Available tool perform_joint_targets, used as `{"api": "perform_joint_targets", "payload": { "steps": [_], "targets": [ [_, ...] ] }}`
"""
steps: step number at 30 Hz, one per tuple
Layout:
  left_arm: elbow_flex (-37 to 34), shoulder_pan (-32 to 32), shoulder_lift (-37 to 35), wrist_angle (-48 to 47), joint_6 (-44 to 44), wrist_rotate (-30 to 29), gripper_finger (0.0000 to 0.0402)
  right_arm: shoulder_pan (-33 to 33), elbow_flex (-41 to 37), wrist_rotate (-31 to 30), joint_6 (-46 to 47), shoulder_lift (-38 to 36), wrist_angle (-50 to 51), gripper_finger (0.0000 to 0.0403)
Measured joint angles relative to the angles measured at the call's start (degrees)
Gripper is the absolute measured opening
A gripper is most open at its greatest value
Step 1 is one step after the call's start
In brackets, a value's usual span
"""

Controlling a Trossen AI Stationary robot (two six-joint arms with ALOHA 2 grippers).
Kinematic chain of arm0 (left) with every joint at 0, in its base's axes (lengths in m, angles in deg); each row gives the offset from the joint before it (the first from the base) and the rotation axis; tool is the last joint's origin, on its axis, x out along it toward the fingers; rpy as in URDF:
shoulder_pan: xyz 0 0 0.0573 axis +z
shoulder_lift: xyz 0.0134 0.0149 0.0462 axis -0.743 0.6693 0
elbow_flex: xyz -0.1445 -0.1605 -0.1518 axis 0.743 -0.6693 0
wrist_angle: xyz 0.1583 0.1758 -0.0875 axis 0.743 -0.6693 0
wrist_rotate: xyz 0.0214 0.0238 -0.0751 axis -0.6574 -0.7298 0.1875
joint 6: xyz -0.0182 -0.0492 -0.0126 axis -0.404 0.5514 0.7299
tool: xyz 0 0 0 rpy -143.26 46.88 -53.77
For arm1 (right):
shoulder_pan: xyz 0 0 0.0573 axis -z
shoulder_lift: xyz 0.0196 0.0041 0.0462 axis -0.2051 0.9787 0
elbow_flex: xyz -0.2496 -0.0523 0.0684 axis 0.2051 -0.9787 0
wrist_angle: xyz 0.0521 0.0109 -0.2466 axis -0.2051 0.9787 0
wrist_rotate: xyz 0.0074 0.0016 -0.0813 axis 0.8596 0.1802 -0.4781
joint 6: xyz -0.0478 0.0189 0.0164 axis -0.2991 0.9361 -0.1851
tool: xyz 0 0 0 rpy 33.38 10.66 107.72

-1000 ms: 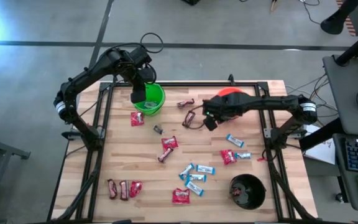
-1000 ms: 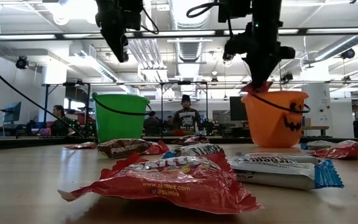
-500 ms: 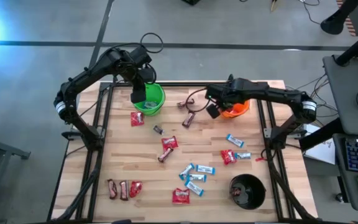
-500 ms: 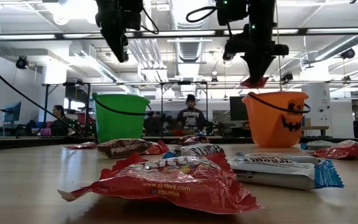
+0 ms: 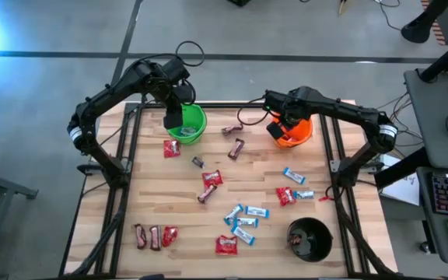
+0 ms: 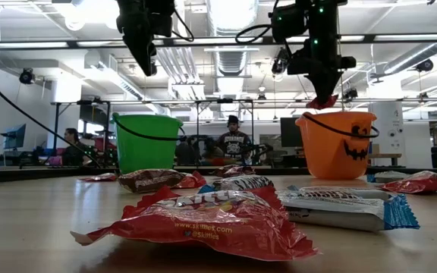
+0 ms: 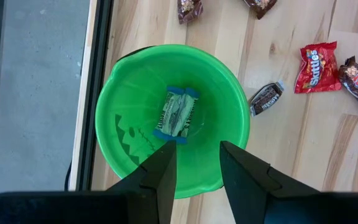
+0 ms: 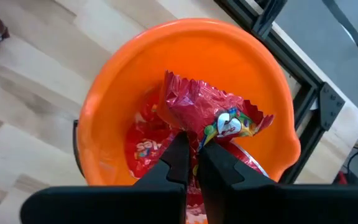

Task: Sort candy
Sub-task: Put the red candy into the orange bucket, then put the brown candy into the black bucket

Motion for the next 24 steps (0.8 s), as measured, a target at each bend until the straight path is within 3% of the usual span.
{"api": "perform_joint_targets", "payload": {
  "steps": [9, 24],
  "targets": [
    [0.0, 0.0, 0.0, 0.0, 0.0, 0.0, 0.0106, 0.6, 0.0, 0.1, -3.4, 0.0, 1.1, 0.002],
    [0.0, 0.0, 0.0, 0.0, 0.0, 0.0, 0.0106, 0.5, 0.0, 0.1, -4.7, 0.0, 1.4, 0.0123]
  ]
}}
